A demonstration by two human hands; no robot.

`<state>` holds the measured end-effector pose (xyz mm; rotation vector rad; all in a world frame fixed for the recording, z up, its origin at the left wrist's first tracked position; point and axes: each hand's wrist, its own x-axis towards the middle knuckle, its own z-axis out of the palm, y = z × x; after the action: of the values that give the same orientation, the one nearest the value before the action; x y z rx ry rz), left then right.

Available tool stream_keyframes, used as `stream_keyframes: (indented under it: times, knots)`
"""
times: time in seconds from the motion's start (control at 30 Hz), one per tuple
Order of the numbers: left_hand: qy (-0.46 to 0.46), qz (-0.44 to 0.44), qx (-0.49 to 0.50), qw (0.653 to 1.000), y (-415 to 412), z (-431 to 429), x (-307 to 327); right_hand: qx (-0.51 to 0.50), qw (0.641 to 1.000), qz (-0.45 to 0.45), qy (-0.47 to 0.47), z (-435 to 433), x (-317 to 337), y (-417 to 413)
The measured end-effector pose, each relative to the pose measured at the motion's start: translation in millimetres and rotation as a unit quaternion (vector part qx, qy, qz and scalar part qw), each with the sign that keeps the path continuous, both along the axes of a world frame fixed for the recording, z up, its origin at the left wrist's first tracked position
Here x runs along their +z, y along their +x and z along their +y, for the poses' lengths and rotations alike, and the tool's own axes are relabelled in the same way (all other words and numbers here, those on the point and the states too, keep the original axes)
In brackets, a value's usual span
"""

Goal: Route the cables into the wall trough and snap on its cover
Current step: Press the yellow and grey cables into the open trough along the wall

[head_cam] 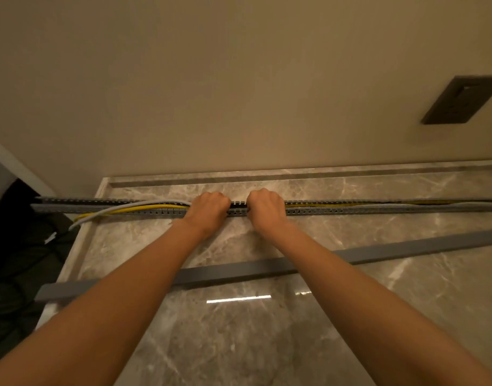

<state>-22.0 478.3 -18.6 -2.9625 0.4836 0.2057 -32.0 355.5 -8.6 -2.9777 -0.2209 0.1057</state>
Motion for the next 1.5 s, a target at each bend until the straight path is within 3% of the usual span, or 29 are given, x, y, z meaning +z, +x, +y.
stream_keyframes:
  times: [0.17, 0.27, 0.53, 0.77, 0.87, 1.1, 1.27, 1.5]
  knots:
    - [-0.143, 0.015, 0.030, 0.989, -3.0, 10.1, -0.1, 0.032, 0.999, -0.001, -0.005, -7.2, -1.5, -2.1]
    - [-0.209, -0.032, 0.028, 0.977, -9.5, 21.0, -0.4, 0.070, 0.997, -0.010, -0.004, -10.0, -3.3, -8.3]
    - [-0.127, -0.079, 0.054, 0.987, -11.8, 53.0, 8.0, 0.083, 0.995, -0.053, 0.022, -0.2, -6.2, -14.0]
    - [-0.064, -0.036, 0.114, 0.991, -6.5, 110.1, 22.8, 0.073, 0.993, -0.052, 0.075, 50.2, -3.8, -7.9]
    - [-0.076, -0.001, 0.119, 0.990, -1.7, 140.1, 25.1, 0.073, 0.991, -0.037, 0.108, 80.4, -2.2, -7.3]
    - [-0.168, 0.028, 0.025, 0.985, 2.3, 190.2, 20.9, -0.019, 0.987, -0.022, 0.156, 132.6, -0.5, -6.9]
    - [-0.136, 0.022, -0.077, 0.987, 9.0, 197.6, 19.3, -0.078, 0.987, -0.023, 0.137, 137.6, -0.2, -6.0]
    - [-0.139, -0.040, -0.072, 0.987, 19.3, 194.6, 19.5, -0.088, 0.988, -0.040, 0.116, 140.8, 0.1, -4.8]
